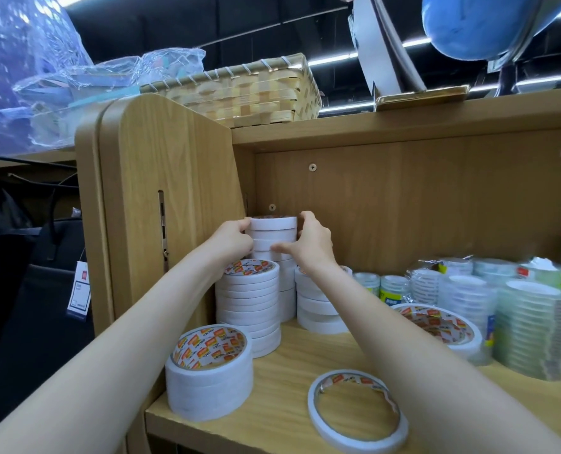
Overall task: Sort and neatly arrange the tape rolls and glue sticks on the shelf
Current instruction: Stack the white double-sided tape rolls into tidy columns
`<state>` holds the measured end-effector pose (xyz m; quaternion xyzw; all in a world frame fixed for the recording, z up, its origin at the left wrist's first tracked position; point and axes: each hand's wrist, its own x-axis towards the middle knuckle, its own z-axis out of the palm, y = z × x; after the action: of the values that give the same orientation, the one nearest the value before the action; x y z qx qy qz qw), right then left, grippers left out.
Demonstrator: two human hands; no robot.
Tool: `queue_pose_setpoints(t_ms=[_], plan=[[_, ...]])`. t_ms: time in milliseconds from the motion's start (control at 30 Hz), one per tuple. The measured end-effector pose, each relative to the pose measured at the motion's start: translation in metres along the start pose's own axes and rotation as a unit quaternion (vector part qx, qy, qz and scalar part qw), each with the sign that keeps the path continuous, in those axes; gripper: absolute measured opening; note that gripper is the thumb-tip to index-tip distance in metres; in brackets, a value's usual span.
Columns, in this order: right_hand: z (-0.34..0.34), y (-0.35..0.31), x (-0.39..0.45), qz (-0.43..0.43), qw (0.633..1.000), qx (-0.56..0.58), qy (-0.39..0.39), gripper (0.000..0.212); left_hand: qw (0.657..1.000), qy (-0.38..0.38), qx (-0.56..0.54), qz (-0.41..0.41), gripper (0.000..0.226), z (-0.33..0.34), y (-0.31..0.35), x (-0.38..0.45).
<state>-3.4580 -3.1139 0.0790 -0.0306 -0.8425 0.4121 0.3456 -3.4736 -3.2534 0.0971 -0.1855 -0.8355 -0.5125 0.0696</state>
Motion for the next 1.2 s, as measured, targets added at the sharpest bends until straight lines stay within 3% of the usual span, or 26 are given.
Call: queue_pose_setpoints(t_ms=[100, 200, 300, 400, 467, 600, 700, 767, 933, 1033, 1200], plan=[[-0.002, 0.001, -0.001, -0.005, 1.0, 0.005, -0.008, 0.076, 1.0, 0.003, 0.013, 0.005, 0.065, 0.001, -0.002, -0.003], [-0.005, -0.001, 0.003, -0.014, 0.998, 0.052, 0.035, 0.051, 0.999, 0.031, 0.007, 0.021, 0.06, 0.0, -0.004, -0.009], [-0.011, -0.002, 0.012, 0.0, 0.999, 0.037, 0.027, 0.037, 0.996, 0.071, -0.013, 0.045, 0.049, 0.001, -0.002, -0.02], [-0.033, -0.002, 0.011, 0.016, 0.999, 0.028, -0.034, 0.028, 0.989, 0.109, 0.052, 0.09, 0.042, -0.001, -0.001, -0.033], [-0.055, 0.001, 0.0, 0.006, 0.992, -0.042, -0.12, 0.027, 0.981, 0.106, 0.106, 0.122, 0.04, -0.002, -0.004, -0.042], [-0.077, 0.012, -0.027, -0.031, 0.928, -0.263, -0.262, 0.028, 0.971, 0.058, 0.178, 0.148, 0.034, 0.004, -0.011, -0.055], [-0.069, 0.022, -0.031, -0.087, 0.856, -0.421, -0.287, 0.027, 0.967, 0.016, 0.216, 0.135, 0.03, 0.009, -0.013, -0.058], [-0.064, 0.025, -0.031, -0.112, 0.835, -0.465, -0.272, 0.023, 0.962, 0.005, 0.239, 0.13, 0.03, 0.01, -0.014, -0.059], [-0.062, 0.031, -0.024, -0.107, 0.856, -0.442, -0.245, 0.041, 0.96, 0.01, 0.248, 0.131, 0.033, 0.012, -0.014, -0.061], [-0.059, 0.03, -0.025, -0.109, 0.868, -0.407, -0.263, 0.026, 0.958, 0.007, 0.255, 0.133, 0.034, 0.012, -0.013, -0.062], [-0.051, 0.028, -0.025, -0.111, 0.919, -0.324, -0.193, 0.018, 0.951, 0.02, 0.272, 0.145, 0.032, 0.014, -0.017, -0.061]])
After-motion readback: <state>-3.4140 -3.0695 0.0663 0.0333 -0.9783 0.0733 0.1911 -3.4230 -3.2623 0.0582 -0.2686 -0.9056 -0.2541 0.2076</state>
